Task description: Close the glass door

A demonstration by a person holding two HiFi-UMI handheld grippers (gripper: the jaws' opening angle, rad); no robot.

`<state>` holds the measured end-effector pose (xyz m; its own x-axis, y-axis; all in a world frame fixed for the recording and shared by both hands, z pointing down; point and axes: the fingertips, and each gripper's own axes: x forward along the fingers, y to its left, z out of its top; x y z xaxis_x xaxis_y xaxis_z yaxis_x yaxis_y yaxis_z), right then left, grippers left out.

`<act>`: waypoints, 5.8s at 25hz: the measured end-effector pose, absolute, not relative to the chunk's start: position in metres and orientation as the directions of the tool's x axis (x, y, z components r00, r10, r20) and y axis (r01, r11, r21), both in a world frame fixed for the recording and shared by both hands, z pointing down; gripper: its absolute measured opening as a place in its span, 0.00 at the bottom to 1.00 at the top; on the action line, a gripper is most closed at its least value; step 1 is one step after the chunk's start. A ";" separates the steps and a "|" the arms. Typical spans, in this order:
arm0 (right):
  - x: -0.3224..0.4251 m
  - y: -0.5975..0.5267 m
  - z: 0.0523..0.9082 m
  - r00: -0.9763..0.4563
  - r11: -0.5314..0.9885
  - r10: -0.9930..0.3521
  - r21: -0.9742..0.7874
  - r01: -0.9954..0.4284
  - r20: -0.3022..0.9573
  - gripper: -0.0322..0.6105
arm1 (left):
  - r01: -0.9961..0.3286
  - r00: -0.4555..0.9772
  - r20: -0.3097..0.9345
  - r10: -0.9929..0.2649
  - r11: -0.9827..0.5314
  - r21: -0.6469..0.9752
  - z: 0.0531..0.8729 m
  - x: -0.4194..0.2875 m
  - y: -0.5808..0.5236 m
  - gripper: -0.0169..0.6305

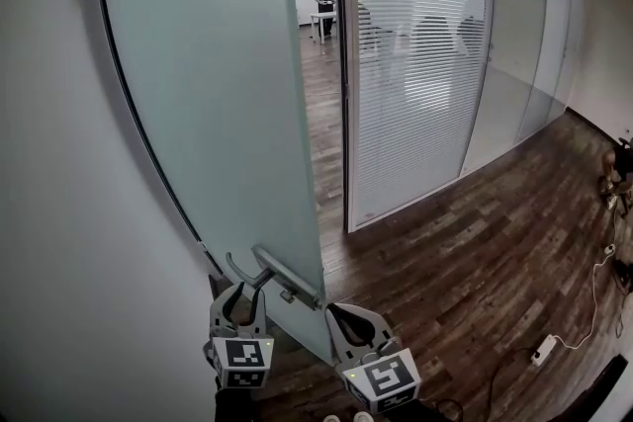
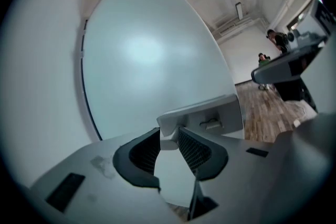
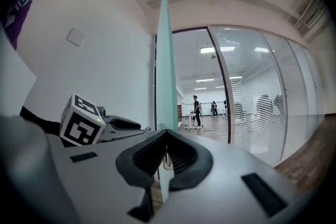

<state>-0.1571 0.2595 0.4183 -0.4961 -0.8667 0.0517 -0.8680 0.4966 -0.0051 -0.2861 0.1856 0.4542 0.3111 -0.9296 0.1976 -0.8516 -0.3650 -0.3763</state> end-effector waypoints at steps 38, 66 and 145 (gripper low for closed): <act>-0.127 0.211 0.421 -0.335 0.337 -0.940 0.026 -0.941 0.061 0.05 | -0.731 0.453 0.313 -0.835 -0.549 -0.405 0.465 -0.203 0.107 0.16; -0.003 0.084 0.430 -0.339 0.339 -0.938 -0.018 -0.941 0.067 0.05 | -0.050 0.216 0.411 -0.886 -0.430 -0.901 0.485 -0.119 -0.056 0.19; 0.094 -0.442 0.430 -0.396 0.394 -0.914 -0.038 -0.918 0.095 0.05 | -0.279 0.177 0.573 -0.801 -0.599 -0.751 0.483 -0.017 -0.480 0.19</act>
